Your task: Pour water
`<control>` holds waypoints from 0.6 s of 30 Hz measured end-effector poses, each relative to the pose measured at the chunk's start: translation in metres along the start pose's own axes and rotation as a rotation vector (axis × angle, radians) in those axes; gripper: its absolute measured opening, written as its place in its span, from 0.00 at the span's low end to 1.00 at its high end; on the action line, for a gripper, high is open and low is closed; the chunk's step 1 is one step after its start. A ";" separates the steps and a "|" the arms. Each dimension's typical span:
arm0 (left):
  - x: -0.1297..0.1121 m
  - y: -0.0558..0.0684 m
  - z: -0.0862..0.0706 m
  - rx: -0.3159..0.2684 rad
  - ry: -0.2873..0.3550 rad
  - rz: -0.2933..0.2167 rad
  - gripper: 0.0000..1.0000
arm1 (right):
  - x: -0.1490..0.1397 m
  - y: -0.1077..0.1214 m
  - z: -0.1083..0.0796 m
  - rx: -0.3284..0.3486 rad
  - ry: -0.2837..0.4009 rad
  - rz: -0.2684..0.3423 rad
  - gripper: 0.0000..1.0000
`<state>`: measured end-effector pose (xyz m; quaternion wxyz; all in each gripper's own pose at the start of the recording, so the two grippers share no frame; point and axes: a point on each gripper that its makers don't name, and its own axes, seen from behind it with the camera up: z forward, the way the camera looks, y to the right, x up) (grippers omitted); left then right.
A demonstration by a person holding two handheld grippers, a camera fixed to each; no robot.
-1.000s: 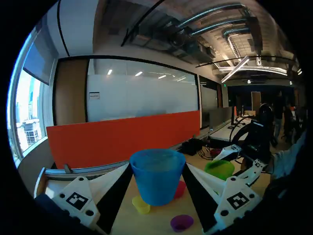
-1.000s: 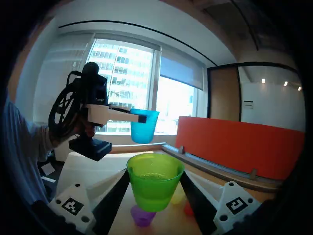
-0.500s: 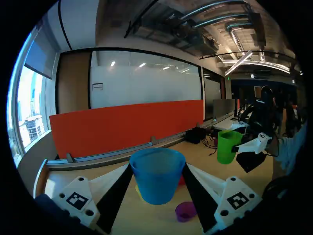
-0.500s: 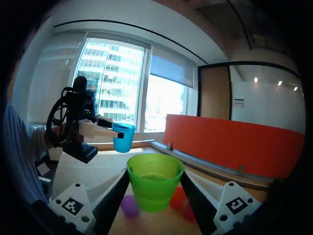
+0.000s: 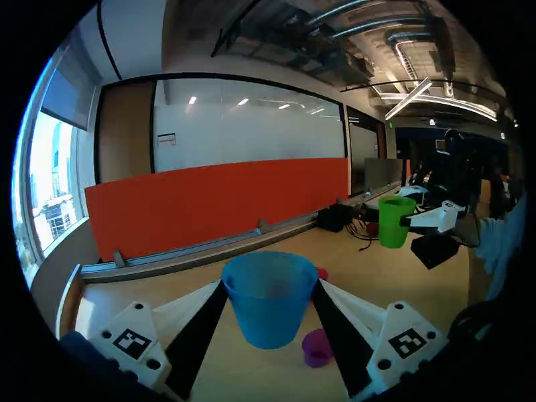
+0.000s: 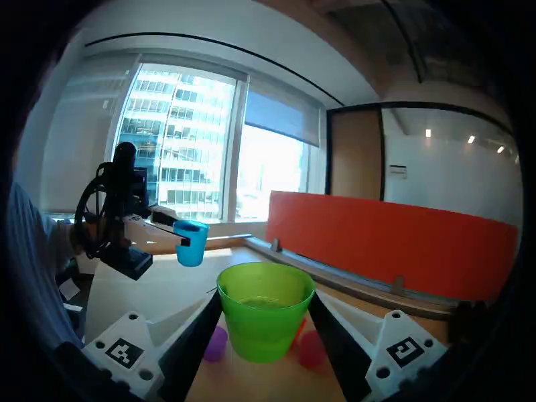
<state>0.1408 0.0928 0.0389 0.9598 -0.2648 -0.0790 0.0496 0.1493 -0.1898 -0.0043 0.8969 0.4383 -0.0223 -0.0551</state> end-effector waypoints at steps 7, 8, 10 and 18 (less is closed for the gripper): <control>-0.014 -0.001 0.002 -0.003 -0.037 0.020 0.87 | -0.008 -0.001 0.000 0.015 -0.026 0.007 0.90; -0.017 0.000 0.002 -0.004 -0.042 0.022 0.87 | -0.010 -0.001 0.000 0.019 -0.031 0.009 0.90; -0.023 0.000 0.003 -0.007 -0.058 0.026 0.87 | -0.014 -0.002 0.001 0.027 -0.043 0.010 0.90; -0.053 0.003 0.005 -0.021 -0.130 0.048 0.87 | -0.038 -0.004 0.002 0.056 -0.104 0.010 0.90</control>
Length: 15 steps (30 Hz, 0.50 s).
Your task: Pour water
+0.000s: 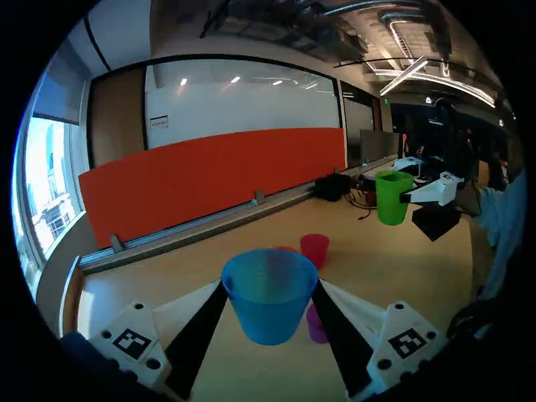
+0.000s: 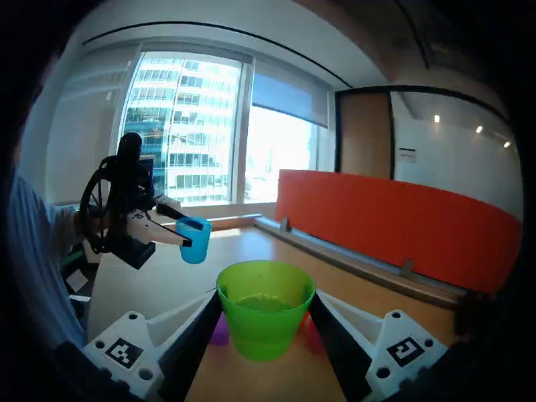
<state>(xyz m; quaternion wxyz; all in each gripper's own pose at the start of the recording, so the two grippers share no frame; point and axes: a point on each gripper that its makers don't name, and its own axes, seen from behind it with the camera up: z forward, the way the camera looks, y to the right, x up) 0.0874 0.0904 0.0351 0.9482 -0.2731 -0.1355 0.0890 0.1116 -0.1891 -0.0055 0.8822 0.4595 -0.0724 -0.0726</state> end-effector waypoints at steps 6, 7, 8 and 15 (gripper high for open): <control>-0.021 0.005 0.006 -0.016 -0.055 0.020 0.87 | -0.018 -0.001 0.003 0.018 -0.050 -0.003 0.91; -0.025 0.006 0.007 -0.019 -0.065 0.023 0.87 | -0.022 -0.001 0.004 0.021 -0.060 -0.004 0.91; -0.028 0.007 0.008 -0.022 -0.073 0.025 0.87 | -0.025 -0.001 0.004 0.024 -0.069 -0.005 0.91; -0.052 0.010 0.014 -0.037 -0.130 0.039 0.87 | -0.048 -0.001 0.007 0.040 -0.131 -0.018 0.90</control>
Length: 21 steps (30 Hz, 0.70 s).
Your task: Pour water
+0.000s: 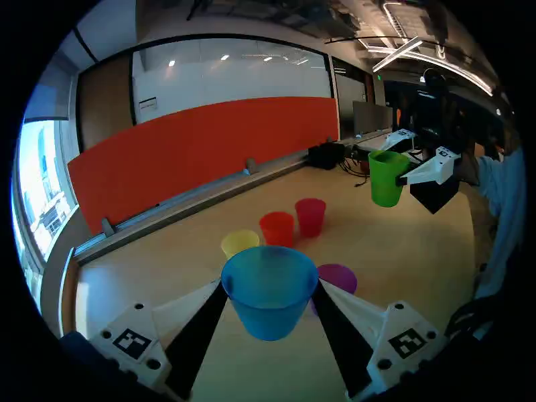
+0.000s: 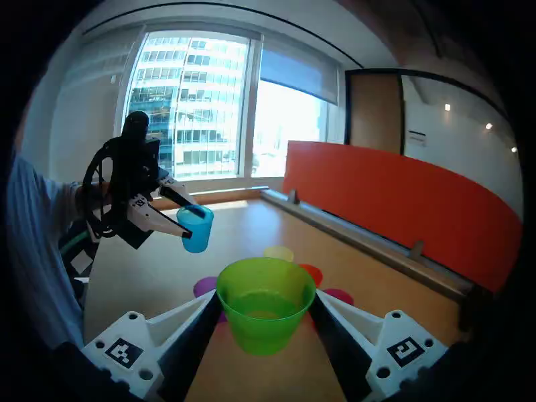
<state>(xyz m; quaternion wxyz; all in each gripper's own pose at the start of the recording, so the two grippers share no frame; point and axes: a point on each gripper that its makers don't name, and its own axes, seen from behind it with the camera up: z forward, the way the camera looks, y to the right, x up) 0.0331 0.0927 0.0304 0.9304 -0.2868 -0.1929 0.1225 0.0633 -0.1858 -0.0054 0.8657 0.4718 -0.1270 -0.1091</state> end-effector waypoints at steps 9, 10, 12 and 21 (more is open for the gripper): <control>-0.027 0.003 0.012 -0.025 -0.064 0.010 0.87 | -0.024 0.001 0.007 0.014 -0.059 0.008 0.91; -0.031 0.004 0.013 -0.029 -0.073 0.011 0.87 | -0.026 0.001 0.008 0.015 -0.065 0.009 0.91; -0.037 0.005 0.016 -0.037 -0.088 0.012 0.87 | -0.031 0.002 0.010 0.016 -0.076 0.010 0.91; -0.065 0.009 0.031 -0.061 -0.145 0.029 0.87 | -0.051 0.004 0.017 0.021 -0.117 0.019 0.91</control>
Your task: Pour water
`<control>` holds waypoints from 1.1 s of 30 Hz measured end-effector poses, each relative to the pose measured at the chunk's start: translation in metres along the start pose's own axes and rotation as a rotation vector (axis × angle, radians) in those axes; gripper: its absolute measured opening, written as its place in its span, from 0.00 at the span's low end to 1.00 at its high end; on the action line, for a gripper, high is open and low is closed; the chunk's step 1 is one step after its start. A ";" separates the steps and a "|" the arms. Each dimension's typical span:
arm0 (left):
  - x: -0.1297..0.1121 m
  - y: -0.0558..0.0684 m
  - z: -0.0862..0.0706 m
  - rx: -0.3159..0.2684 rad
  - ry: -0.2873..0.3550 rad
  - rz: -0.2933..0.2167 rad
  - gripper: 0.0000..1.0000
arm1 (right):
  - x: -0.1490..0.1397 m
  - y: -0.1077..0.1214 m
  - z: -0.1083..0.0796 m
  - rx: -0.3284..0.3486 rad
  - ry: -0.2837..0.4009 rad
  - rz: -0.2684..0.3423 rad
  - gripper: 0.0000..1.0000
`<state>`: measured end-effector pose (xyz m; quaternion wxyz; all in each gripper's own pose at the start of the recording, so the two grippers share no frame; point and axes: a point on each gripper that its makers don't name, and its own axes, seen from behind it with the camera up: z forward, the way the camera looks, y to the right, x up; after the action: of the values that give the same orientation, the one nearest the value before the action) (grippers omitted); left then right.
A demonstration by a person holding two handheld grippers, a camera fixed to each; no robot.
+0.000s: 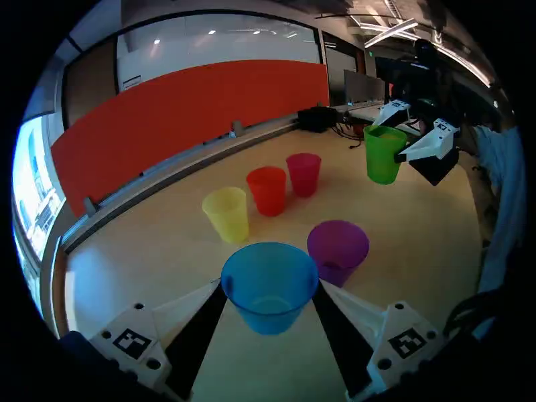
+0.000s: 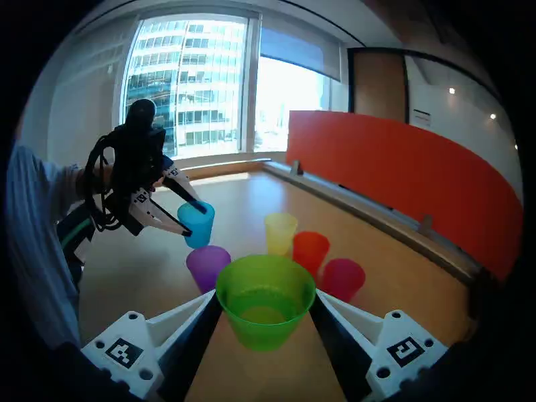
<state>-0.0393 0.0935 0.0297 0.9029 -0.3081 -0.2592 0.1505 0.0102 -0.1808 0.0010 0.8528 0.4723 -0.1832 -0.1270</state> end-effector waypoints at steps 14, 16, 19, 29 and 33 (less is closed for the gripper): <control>-0.024 0.005 0.016 -0.028 -0.026 -0.020 0.87 | -0.010 -0.001 0.006 -0.001 -0.019 0.001 0.91; -0.026 0.005 0.017 -0.029 -0.026 -0.021 0.87 | -0.011 -0.001 0.006 -0.003 -0.022 0.000 0.91; -0.030 0.005 0.018 -0.031 -0.026 -0.024 0.87 | -0.012 -0.001 0.006 -0.005 -0.026 -0.001 0.91; -0.039 0.004 0.020 -0.036 -0.023 -0.042 0.87 | -0.012 -0.002 0.005 -0.013 -0.032 -0.004 0.91; -0.048 0.004 0.020 -0.029 -0.041 -0.040 0.87 | -0.014 -0.001 0.005 -0.018 -0.034 -0.005 0.91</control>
<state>-0.0902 0.0855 0.0232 0.8956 -0.3130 -0.2859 0.1348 -0.0046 -0.1796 -0.0004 0.8533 0.4630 -0.1957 -0.1387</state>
